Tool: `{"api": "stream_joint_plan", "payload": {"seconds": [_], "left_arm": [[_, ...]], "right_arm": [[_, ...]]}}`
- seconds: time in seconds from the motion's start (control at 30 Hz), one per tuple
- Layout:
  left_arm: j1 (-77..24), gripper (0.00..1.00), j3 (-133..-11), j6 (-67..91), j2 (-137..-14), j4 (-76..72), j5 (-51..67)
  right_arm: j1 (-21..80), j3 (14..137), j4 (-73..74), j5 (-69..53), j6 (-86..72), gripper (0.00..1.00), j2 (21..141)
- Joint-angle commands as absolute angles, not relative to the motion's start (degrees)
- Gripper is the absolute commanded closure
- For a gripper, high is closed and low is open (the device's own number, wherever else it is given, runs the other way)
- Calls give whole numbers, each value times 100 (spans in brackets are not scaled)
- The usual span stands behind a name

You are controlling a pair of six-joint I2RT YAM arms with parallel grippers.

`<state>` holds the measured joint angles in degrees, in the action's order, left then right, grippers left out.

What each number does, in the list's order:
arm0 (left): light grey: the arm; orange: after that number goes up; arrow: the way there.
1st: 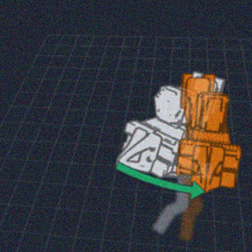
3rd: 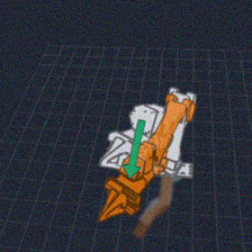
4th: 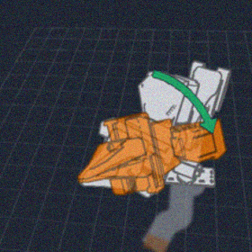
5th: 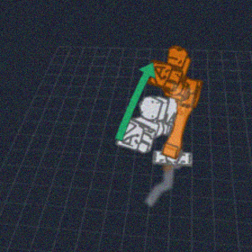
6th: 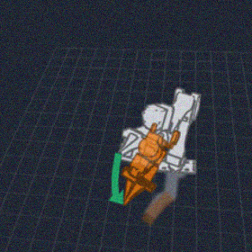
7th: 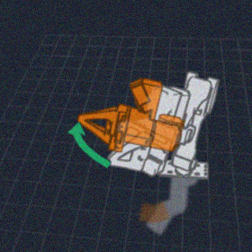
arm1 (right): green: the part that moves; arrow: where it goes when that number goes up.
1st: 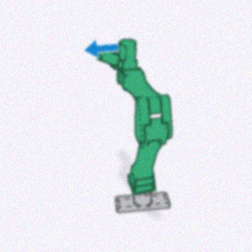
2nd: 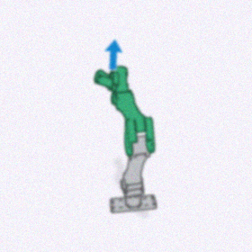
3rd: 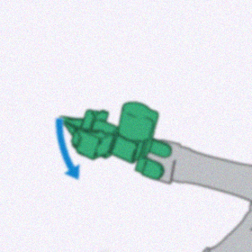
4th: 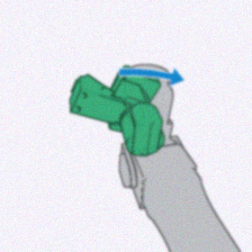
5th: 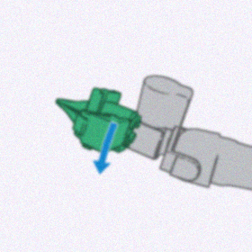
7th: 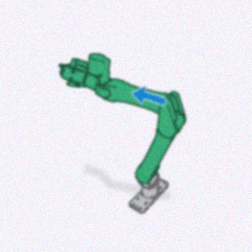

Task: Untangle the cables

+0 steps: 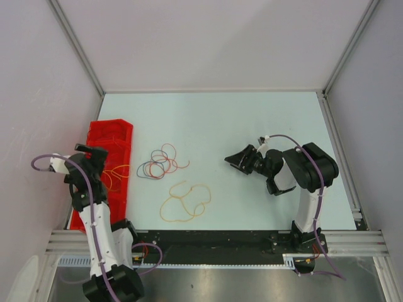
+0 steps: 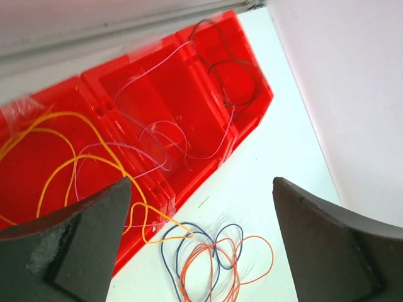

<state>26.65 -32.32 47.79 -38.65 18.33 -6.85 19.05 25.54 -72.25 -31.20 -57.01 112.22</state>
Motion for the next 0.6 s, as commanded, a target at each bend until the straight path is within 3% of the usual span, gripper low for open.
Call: {"api": "stream_joint_plan", "payload": {"seconds": [0.0, 0.23, 0.57], "left_arm": [[2716, 0, -3709, 4132, -3744, 2337, -510], [2102, 2, -4068, 3455, -3735, 2434, 167], [-831, 6, -4307, 2725, -4649, 2707, -465]], "right_arm": [[1881, 2294, -5722, -2848, -5361, 28, 11751], [1881, 2294, -5704, -2830, -5361, 28, 11742], [1890, 2294, -5660, -2769, -5405, 28, 11733]]}}
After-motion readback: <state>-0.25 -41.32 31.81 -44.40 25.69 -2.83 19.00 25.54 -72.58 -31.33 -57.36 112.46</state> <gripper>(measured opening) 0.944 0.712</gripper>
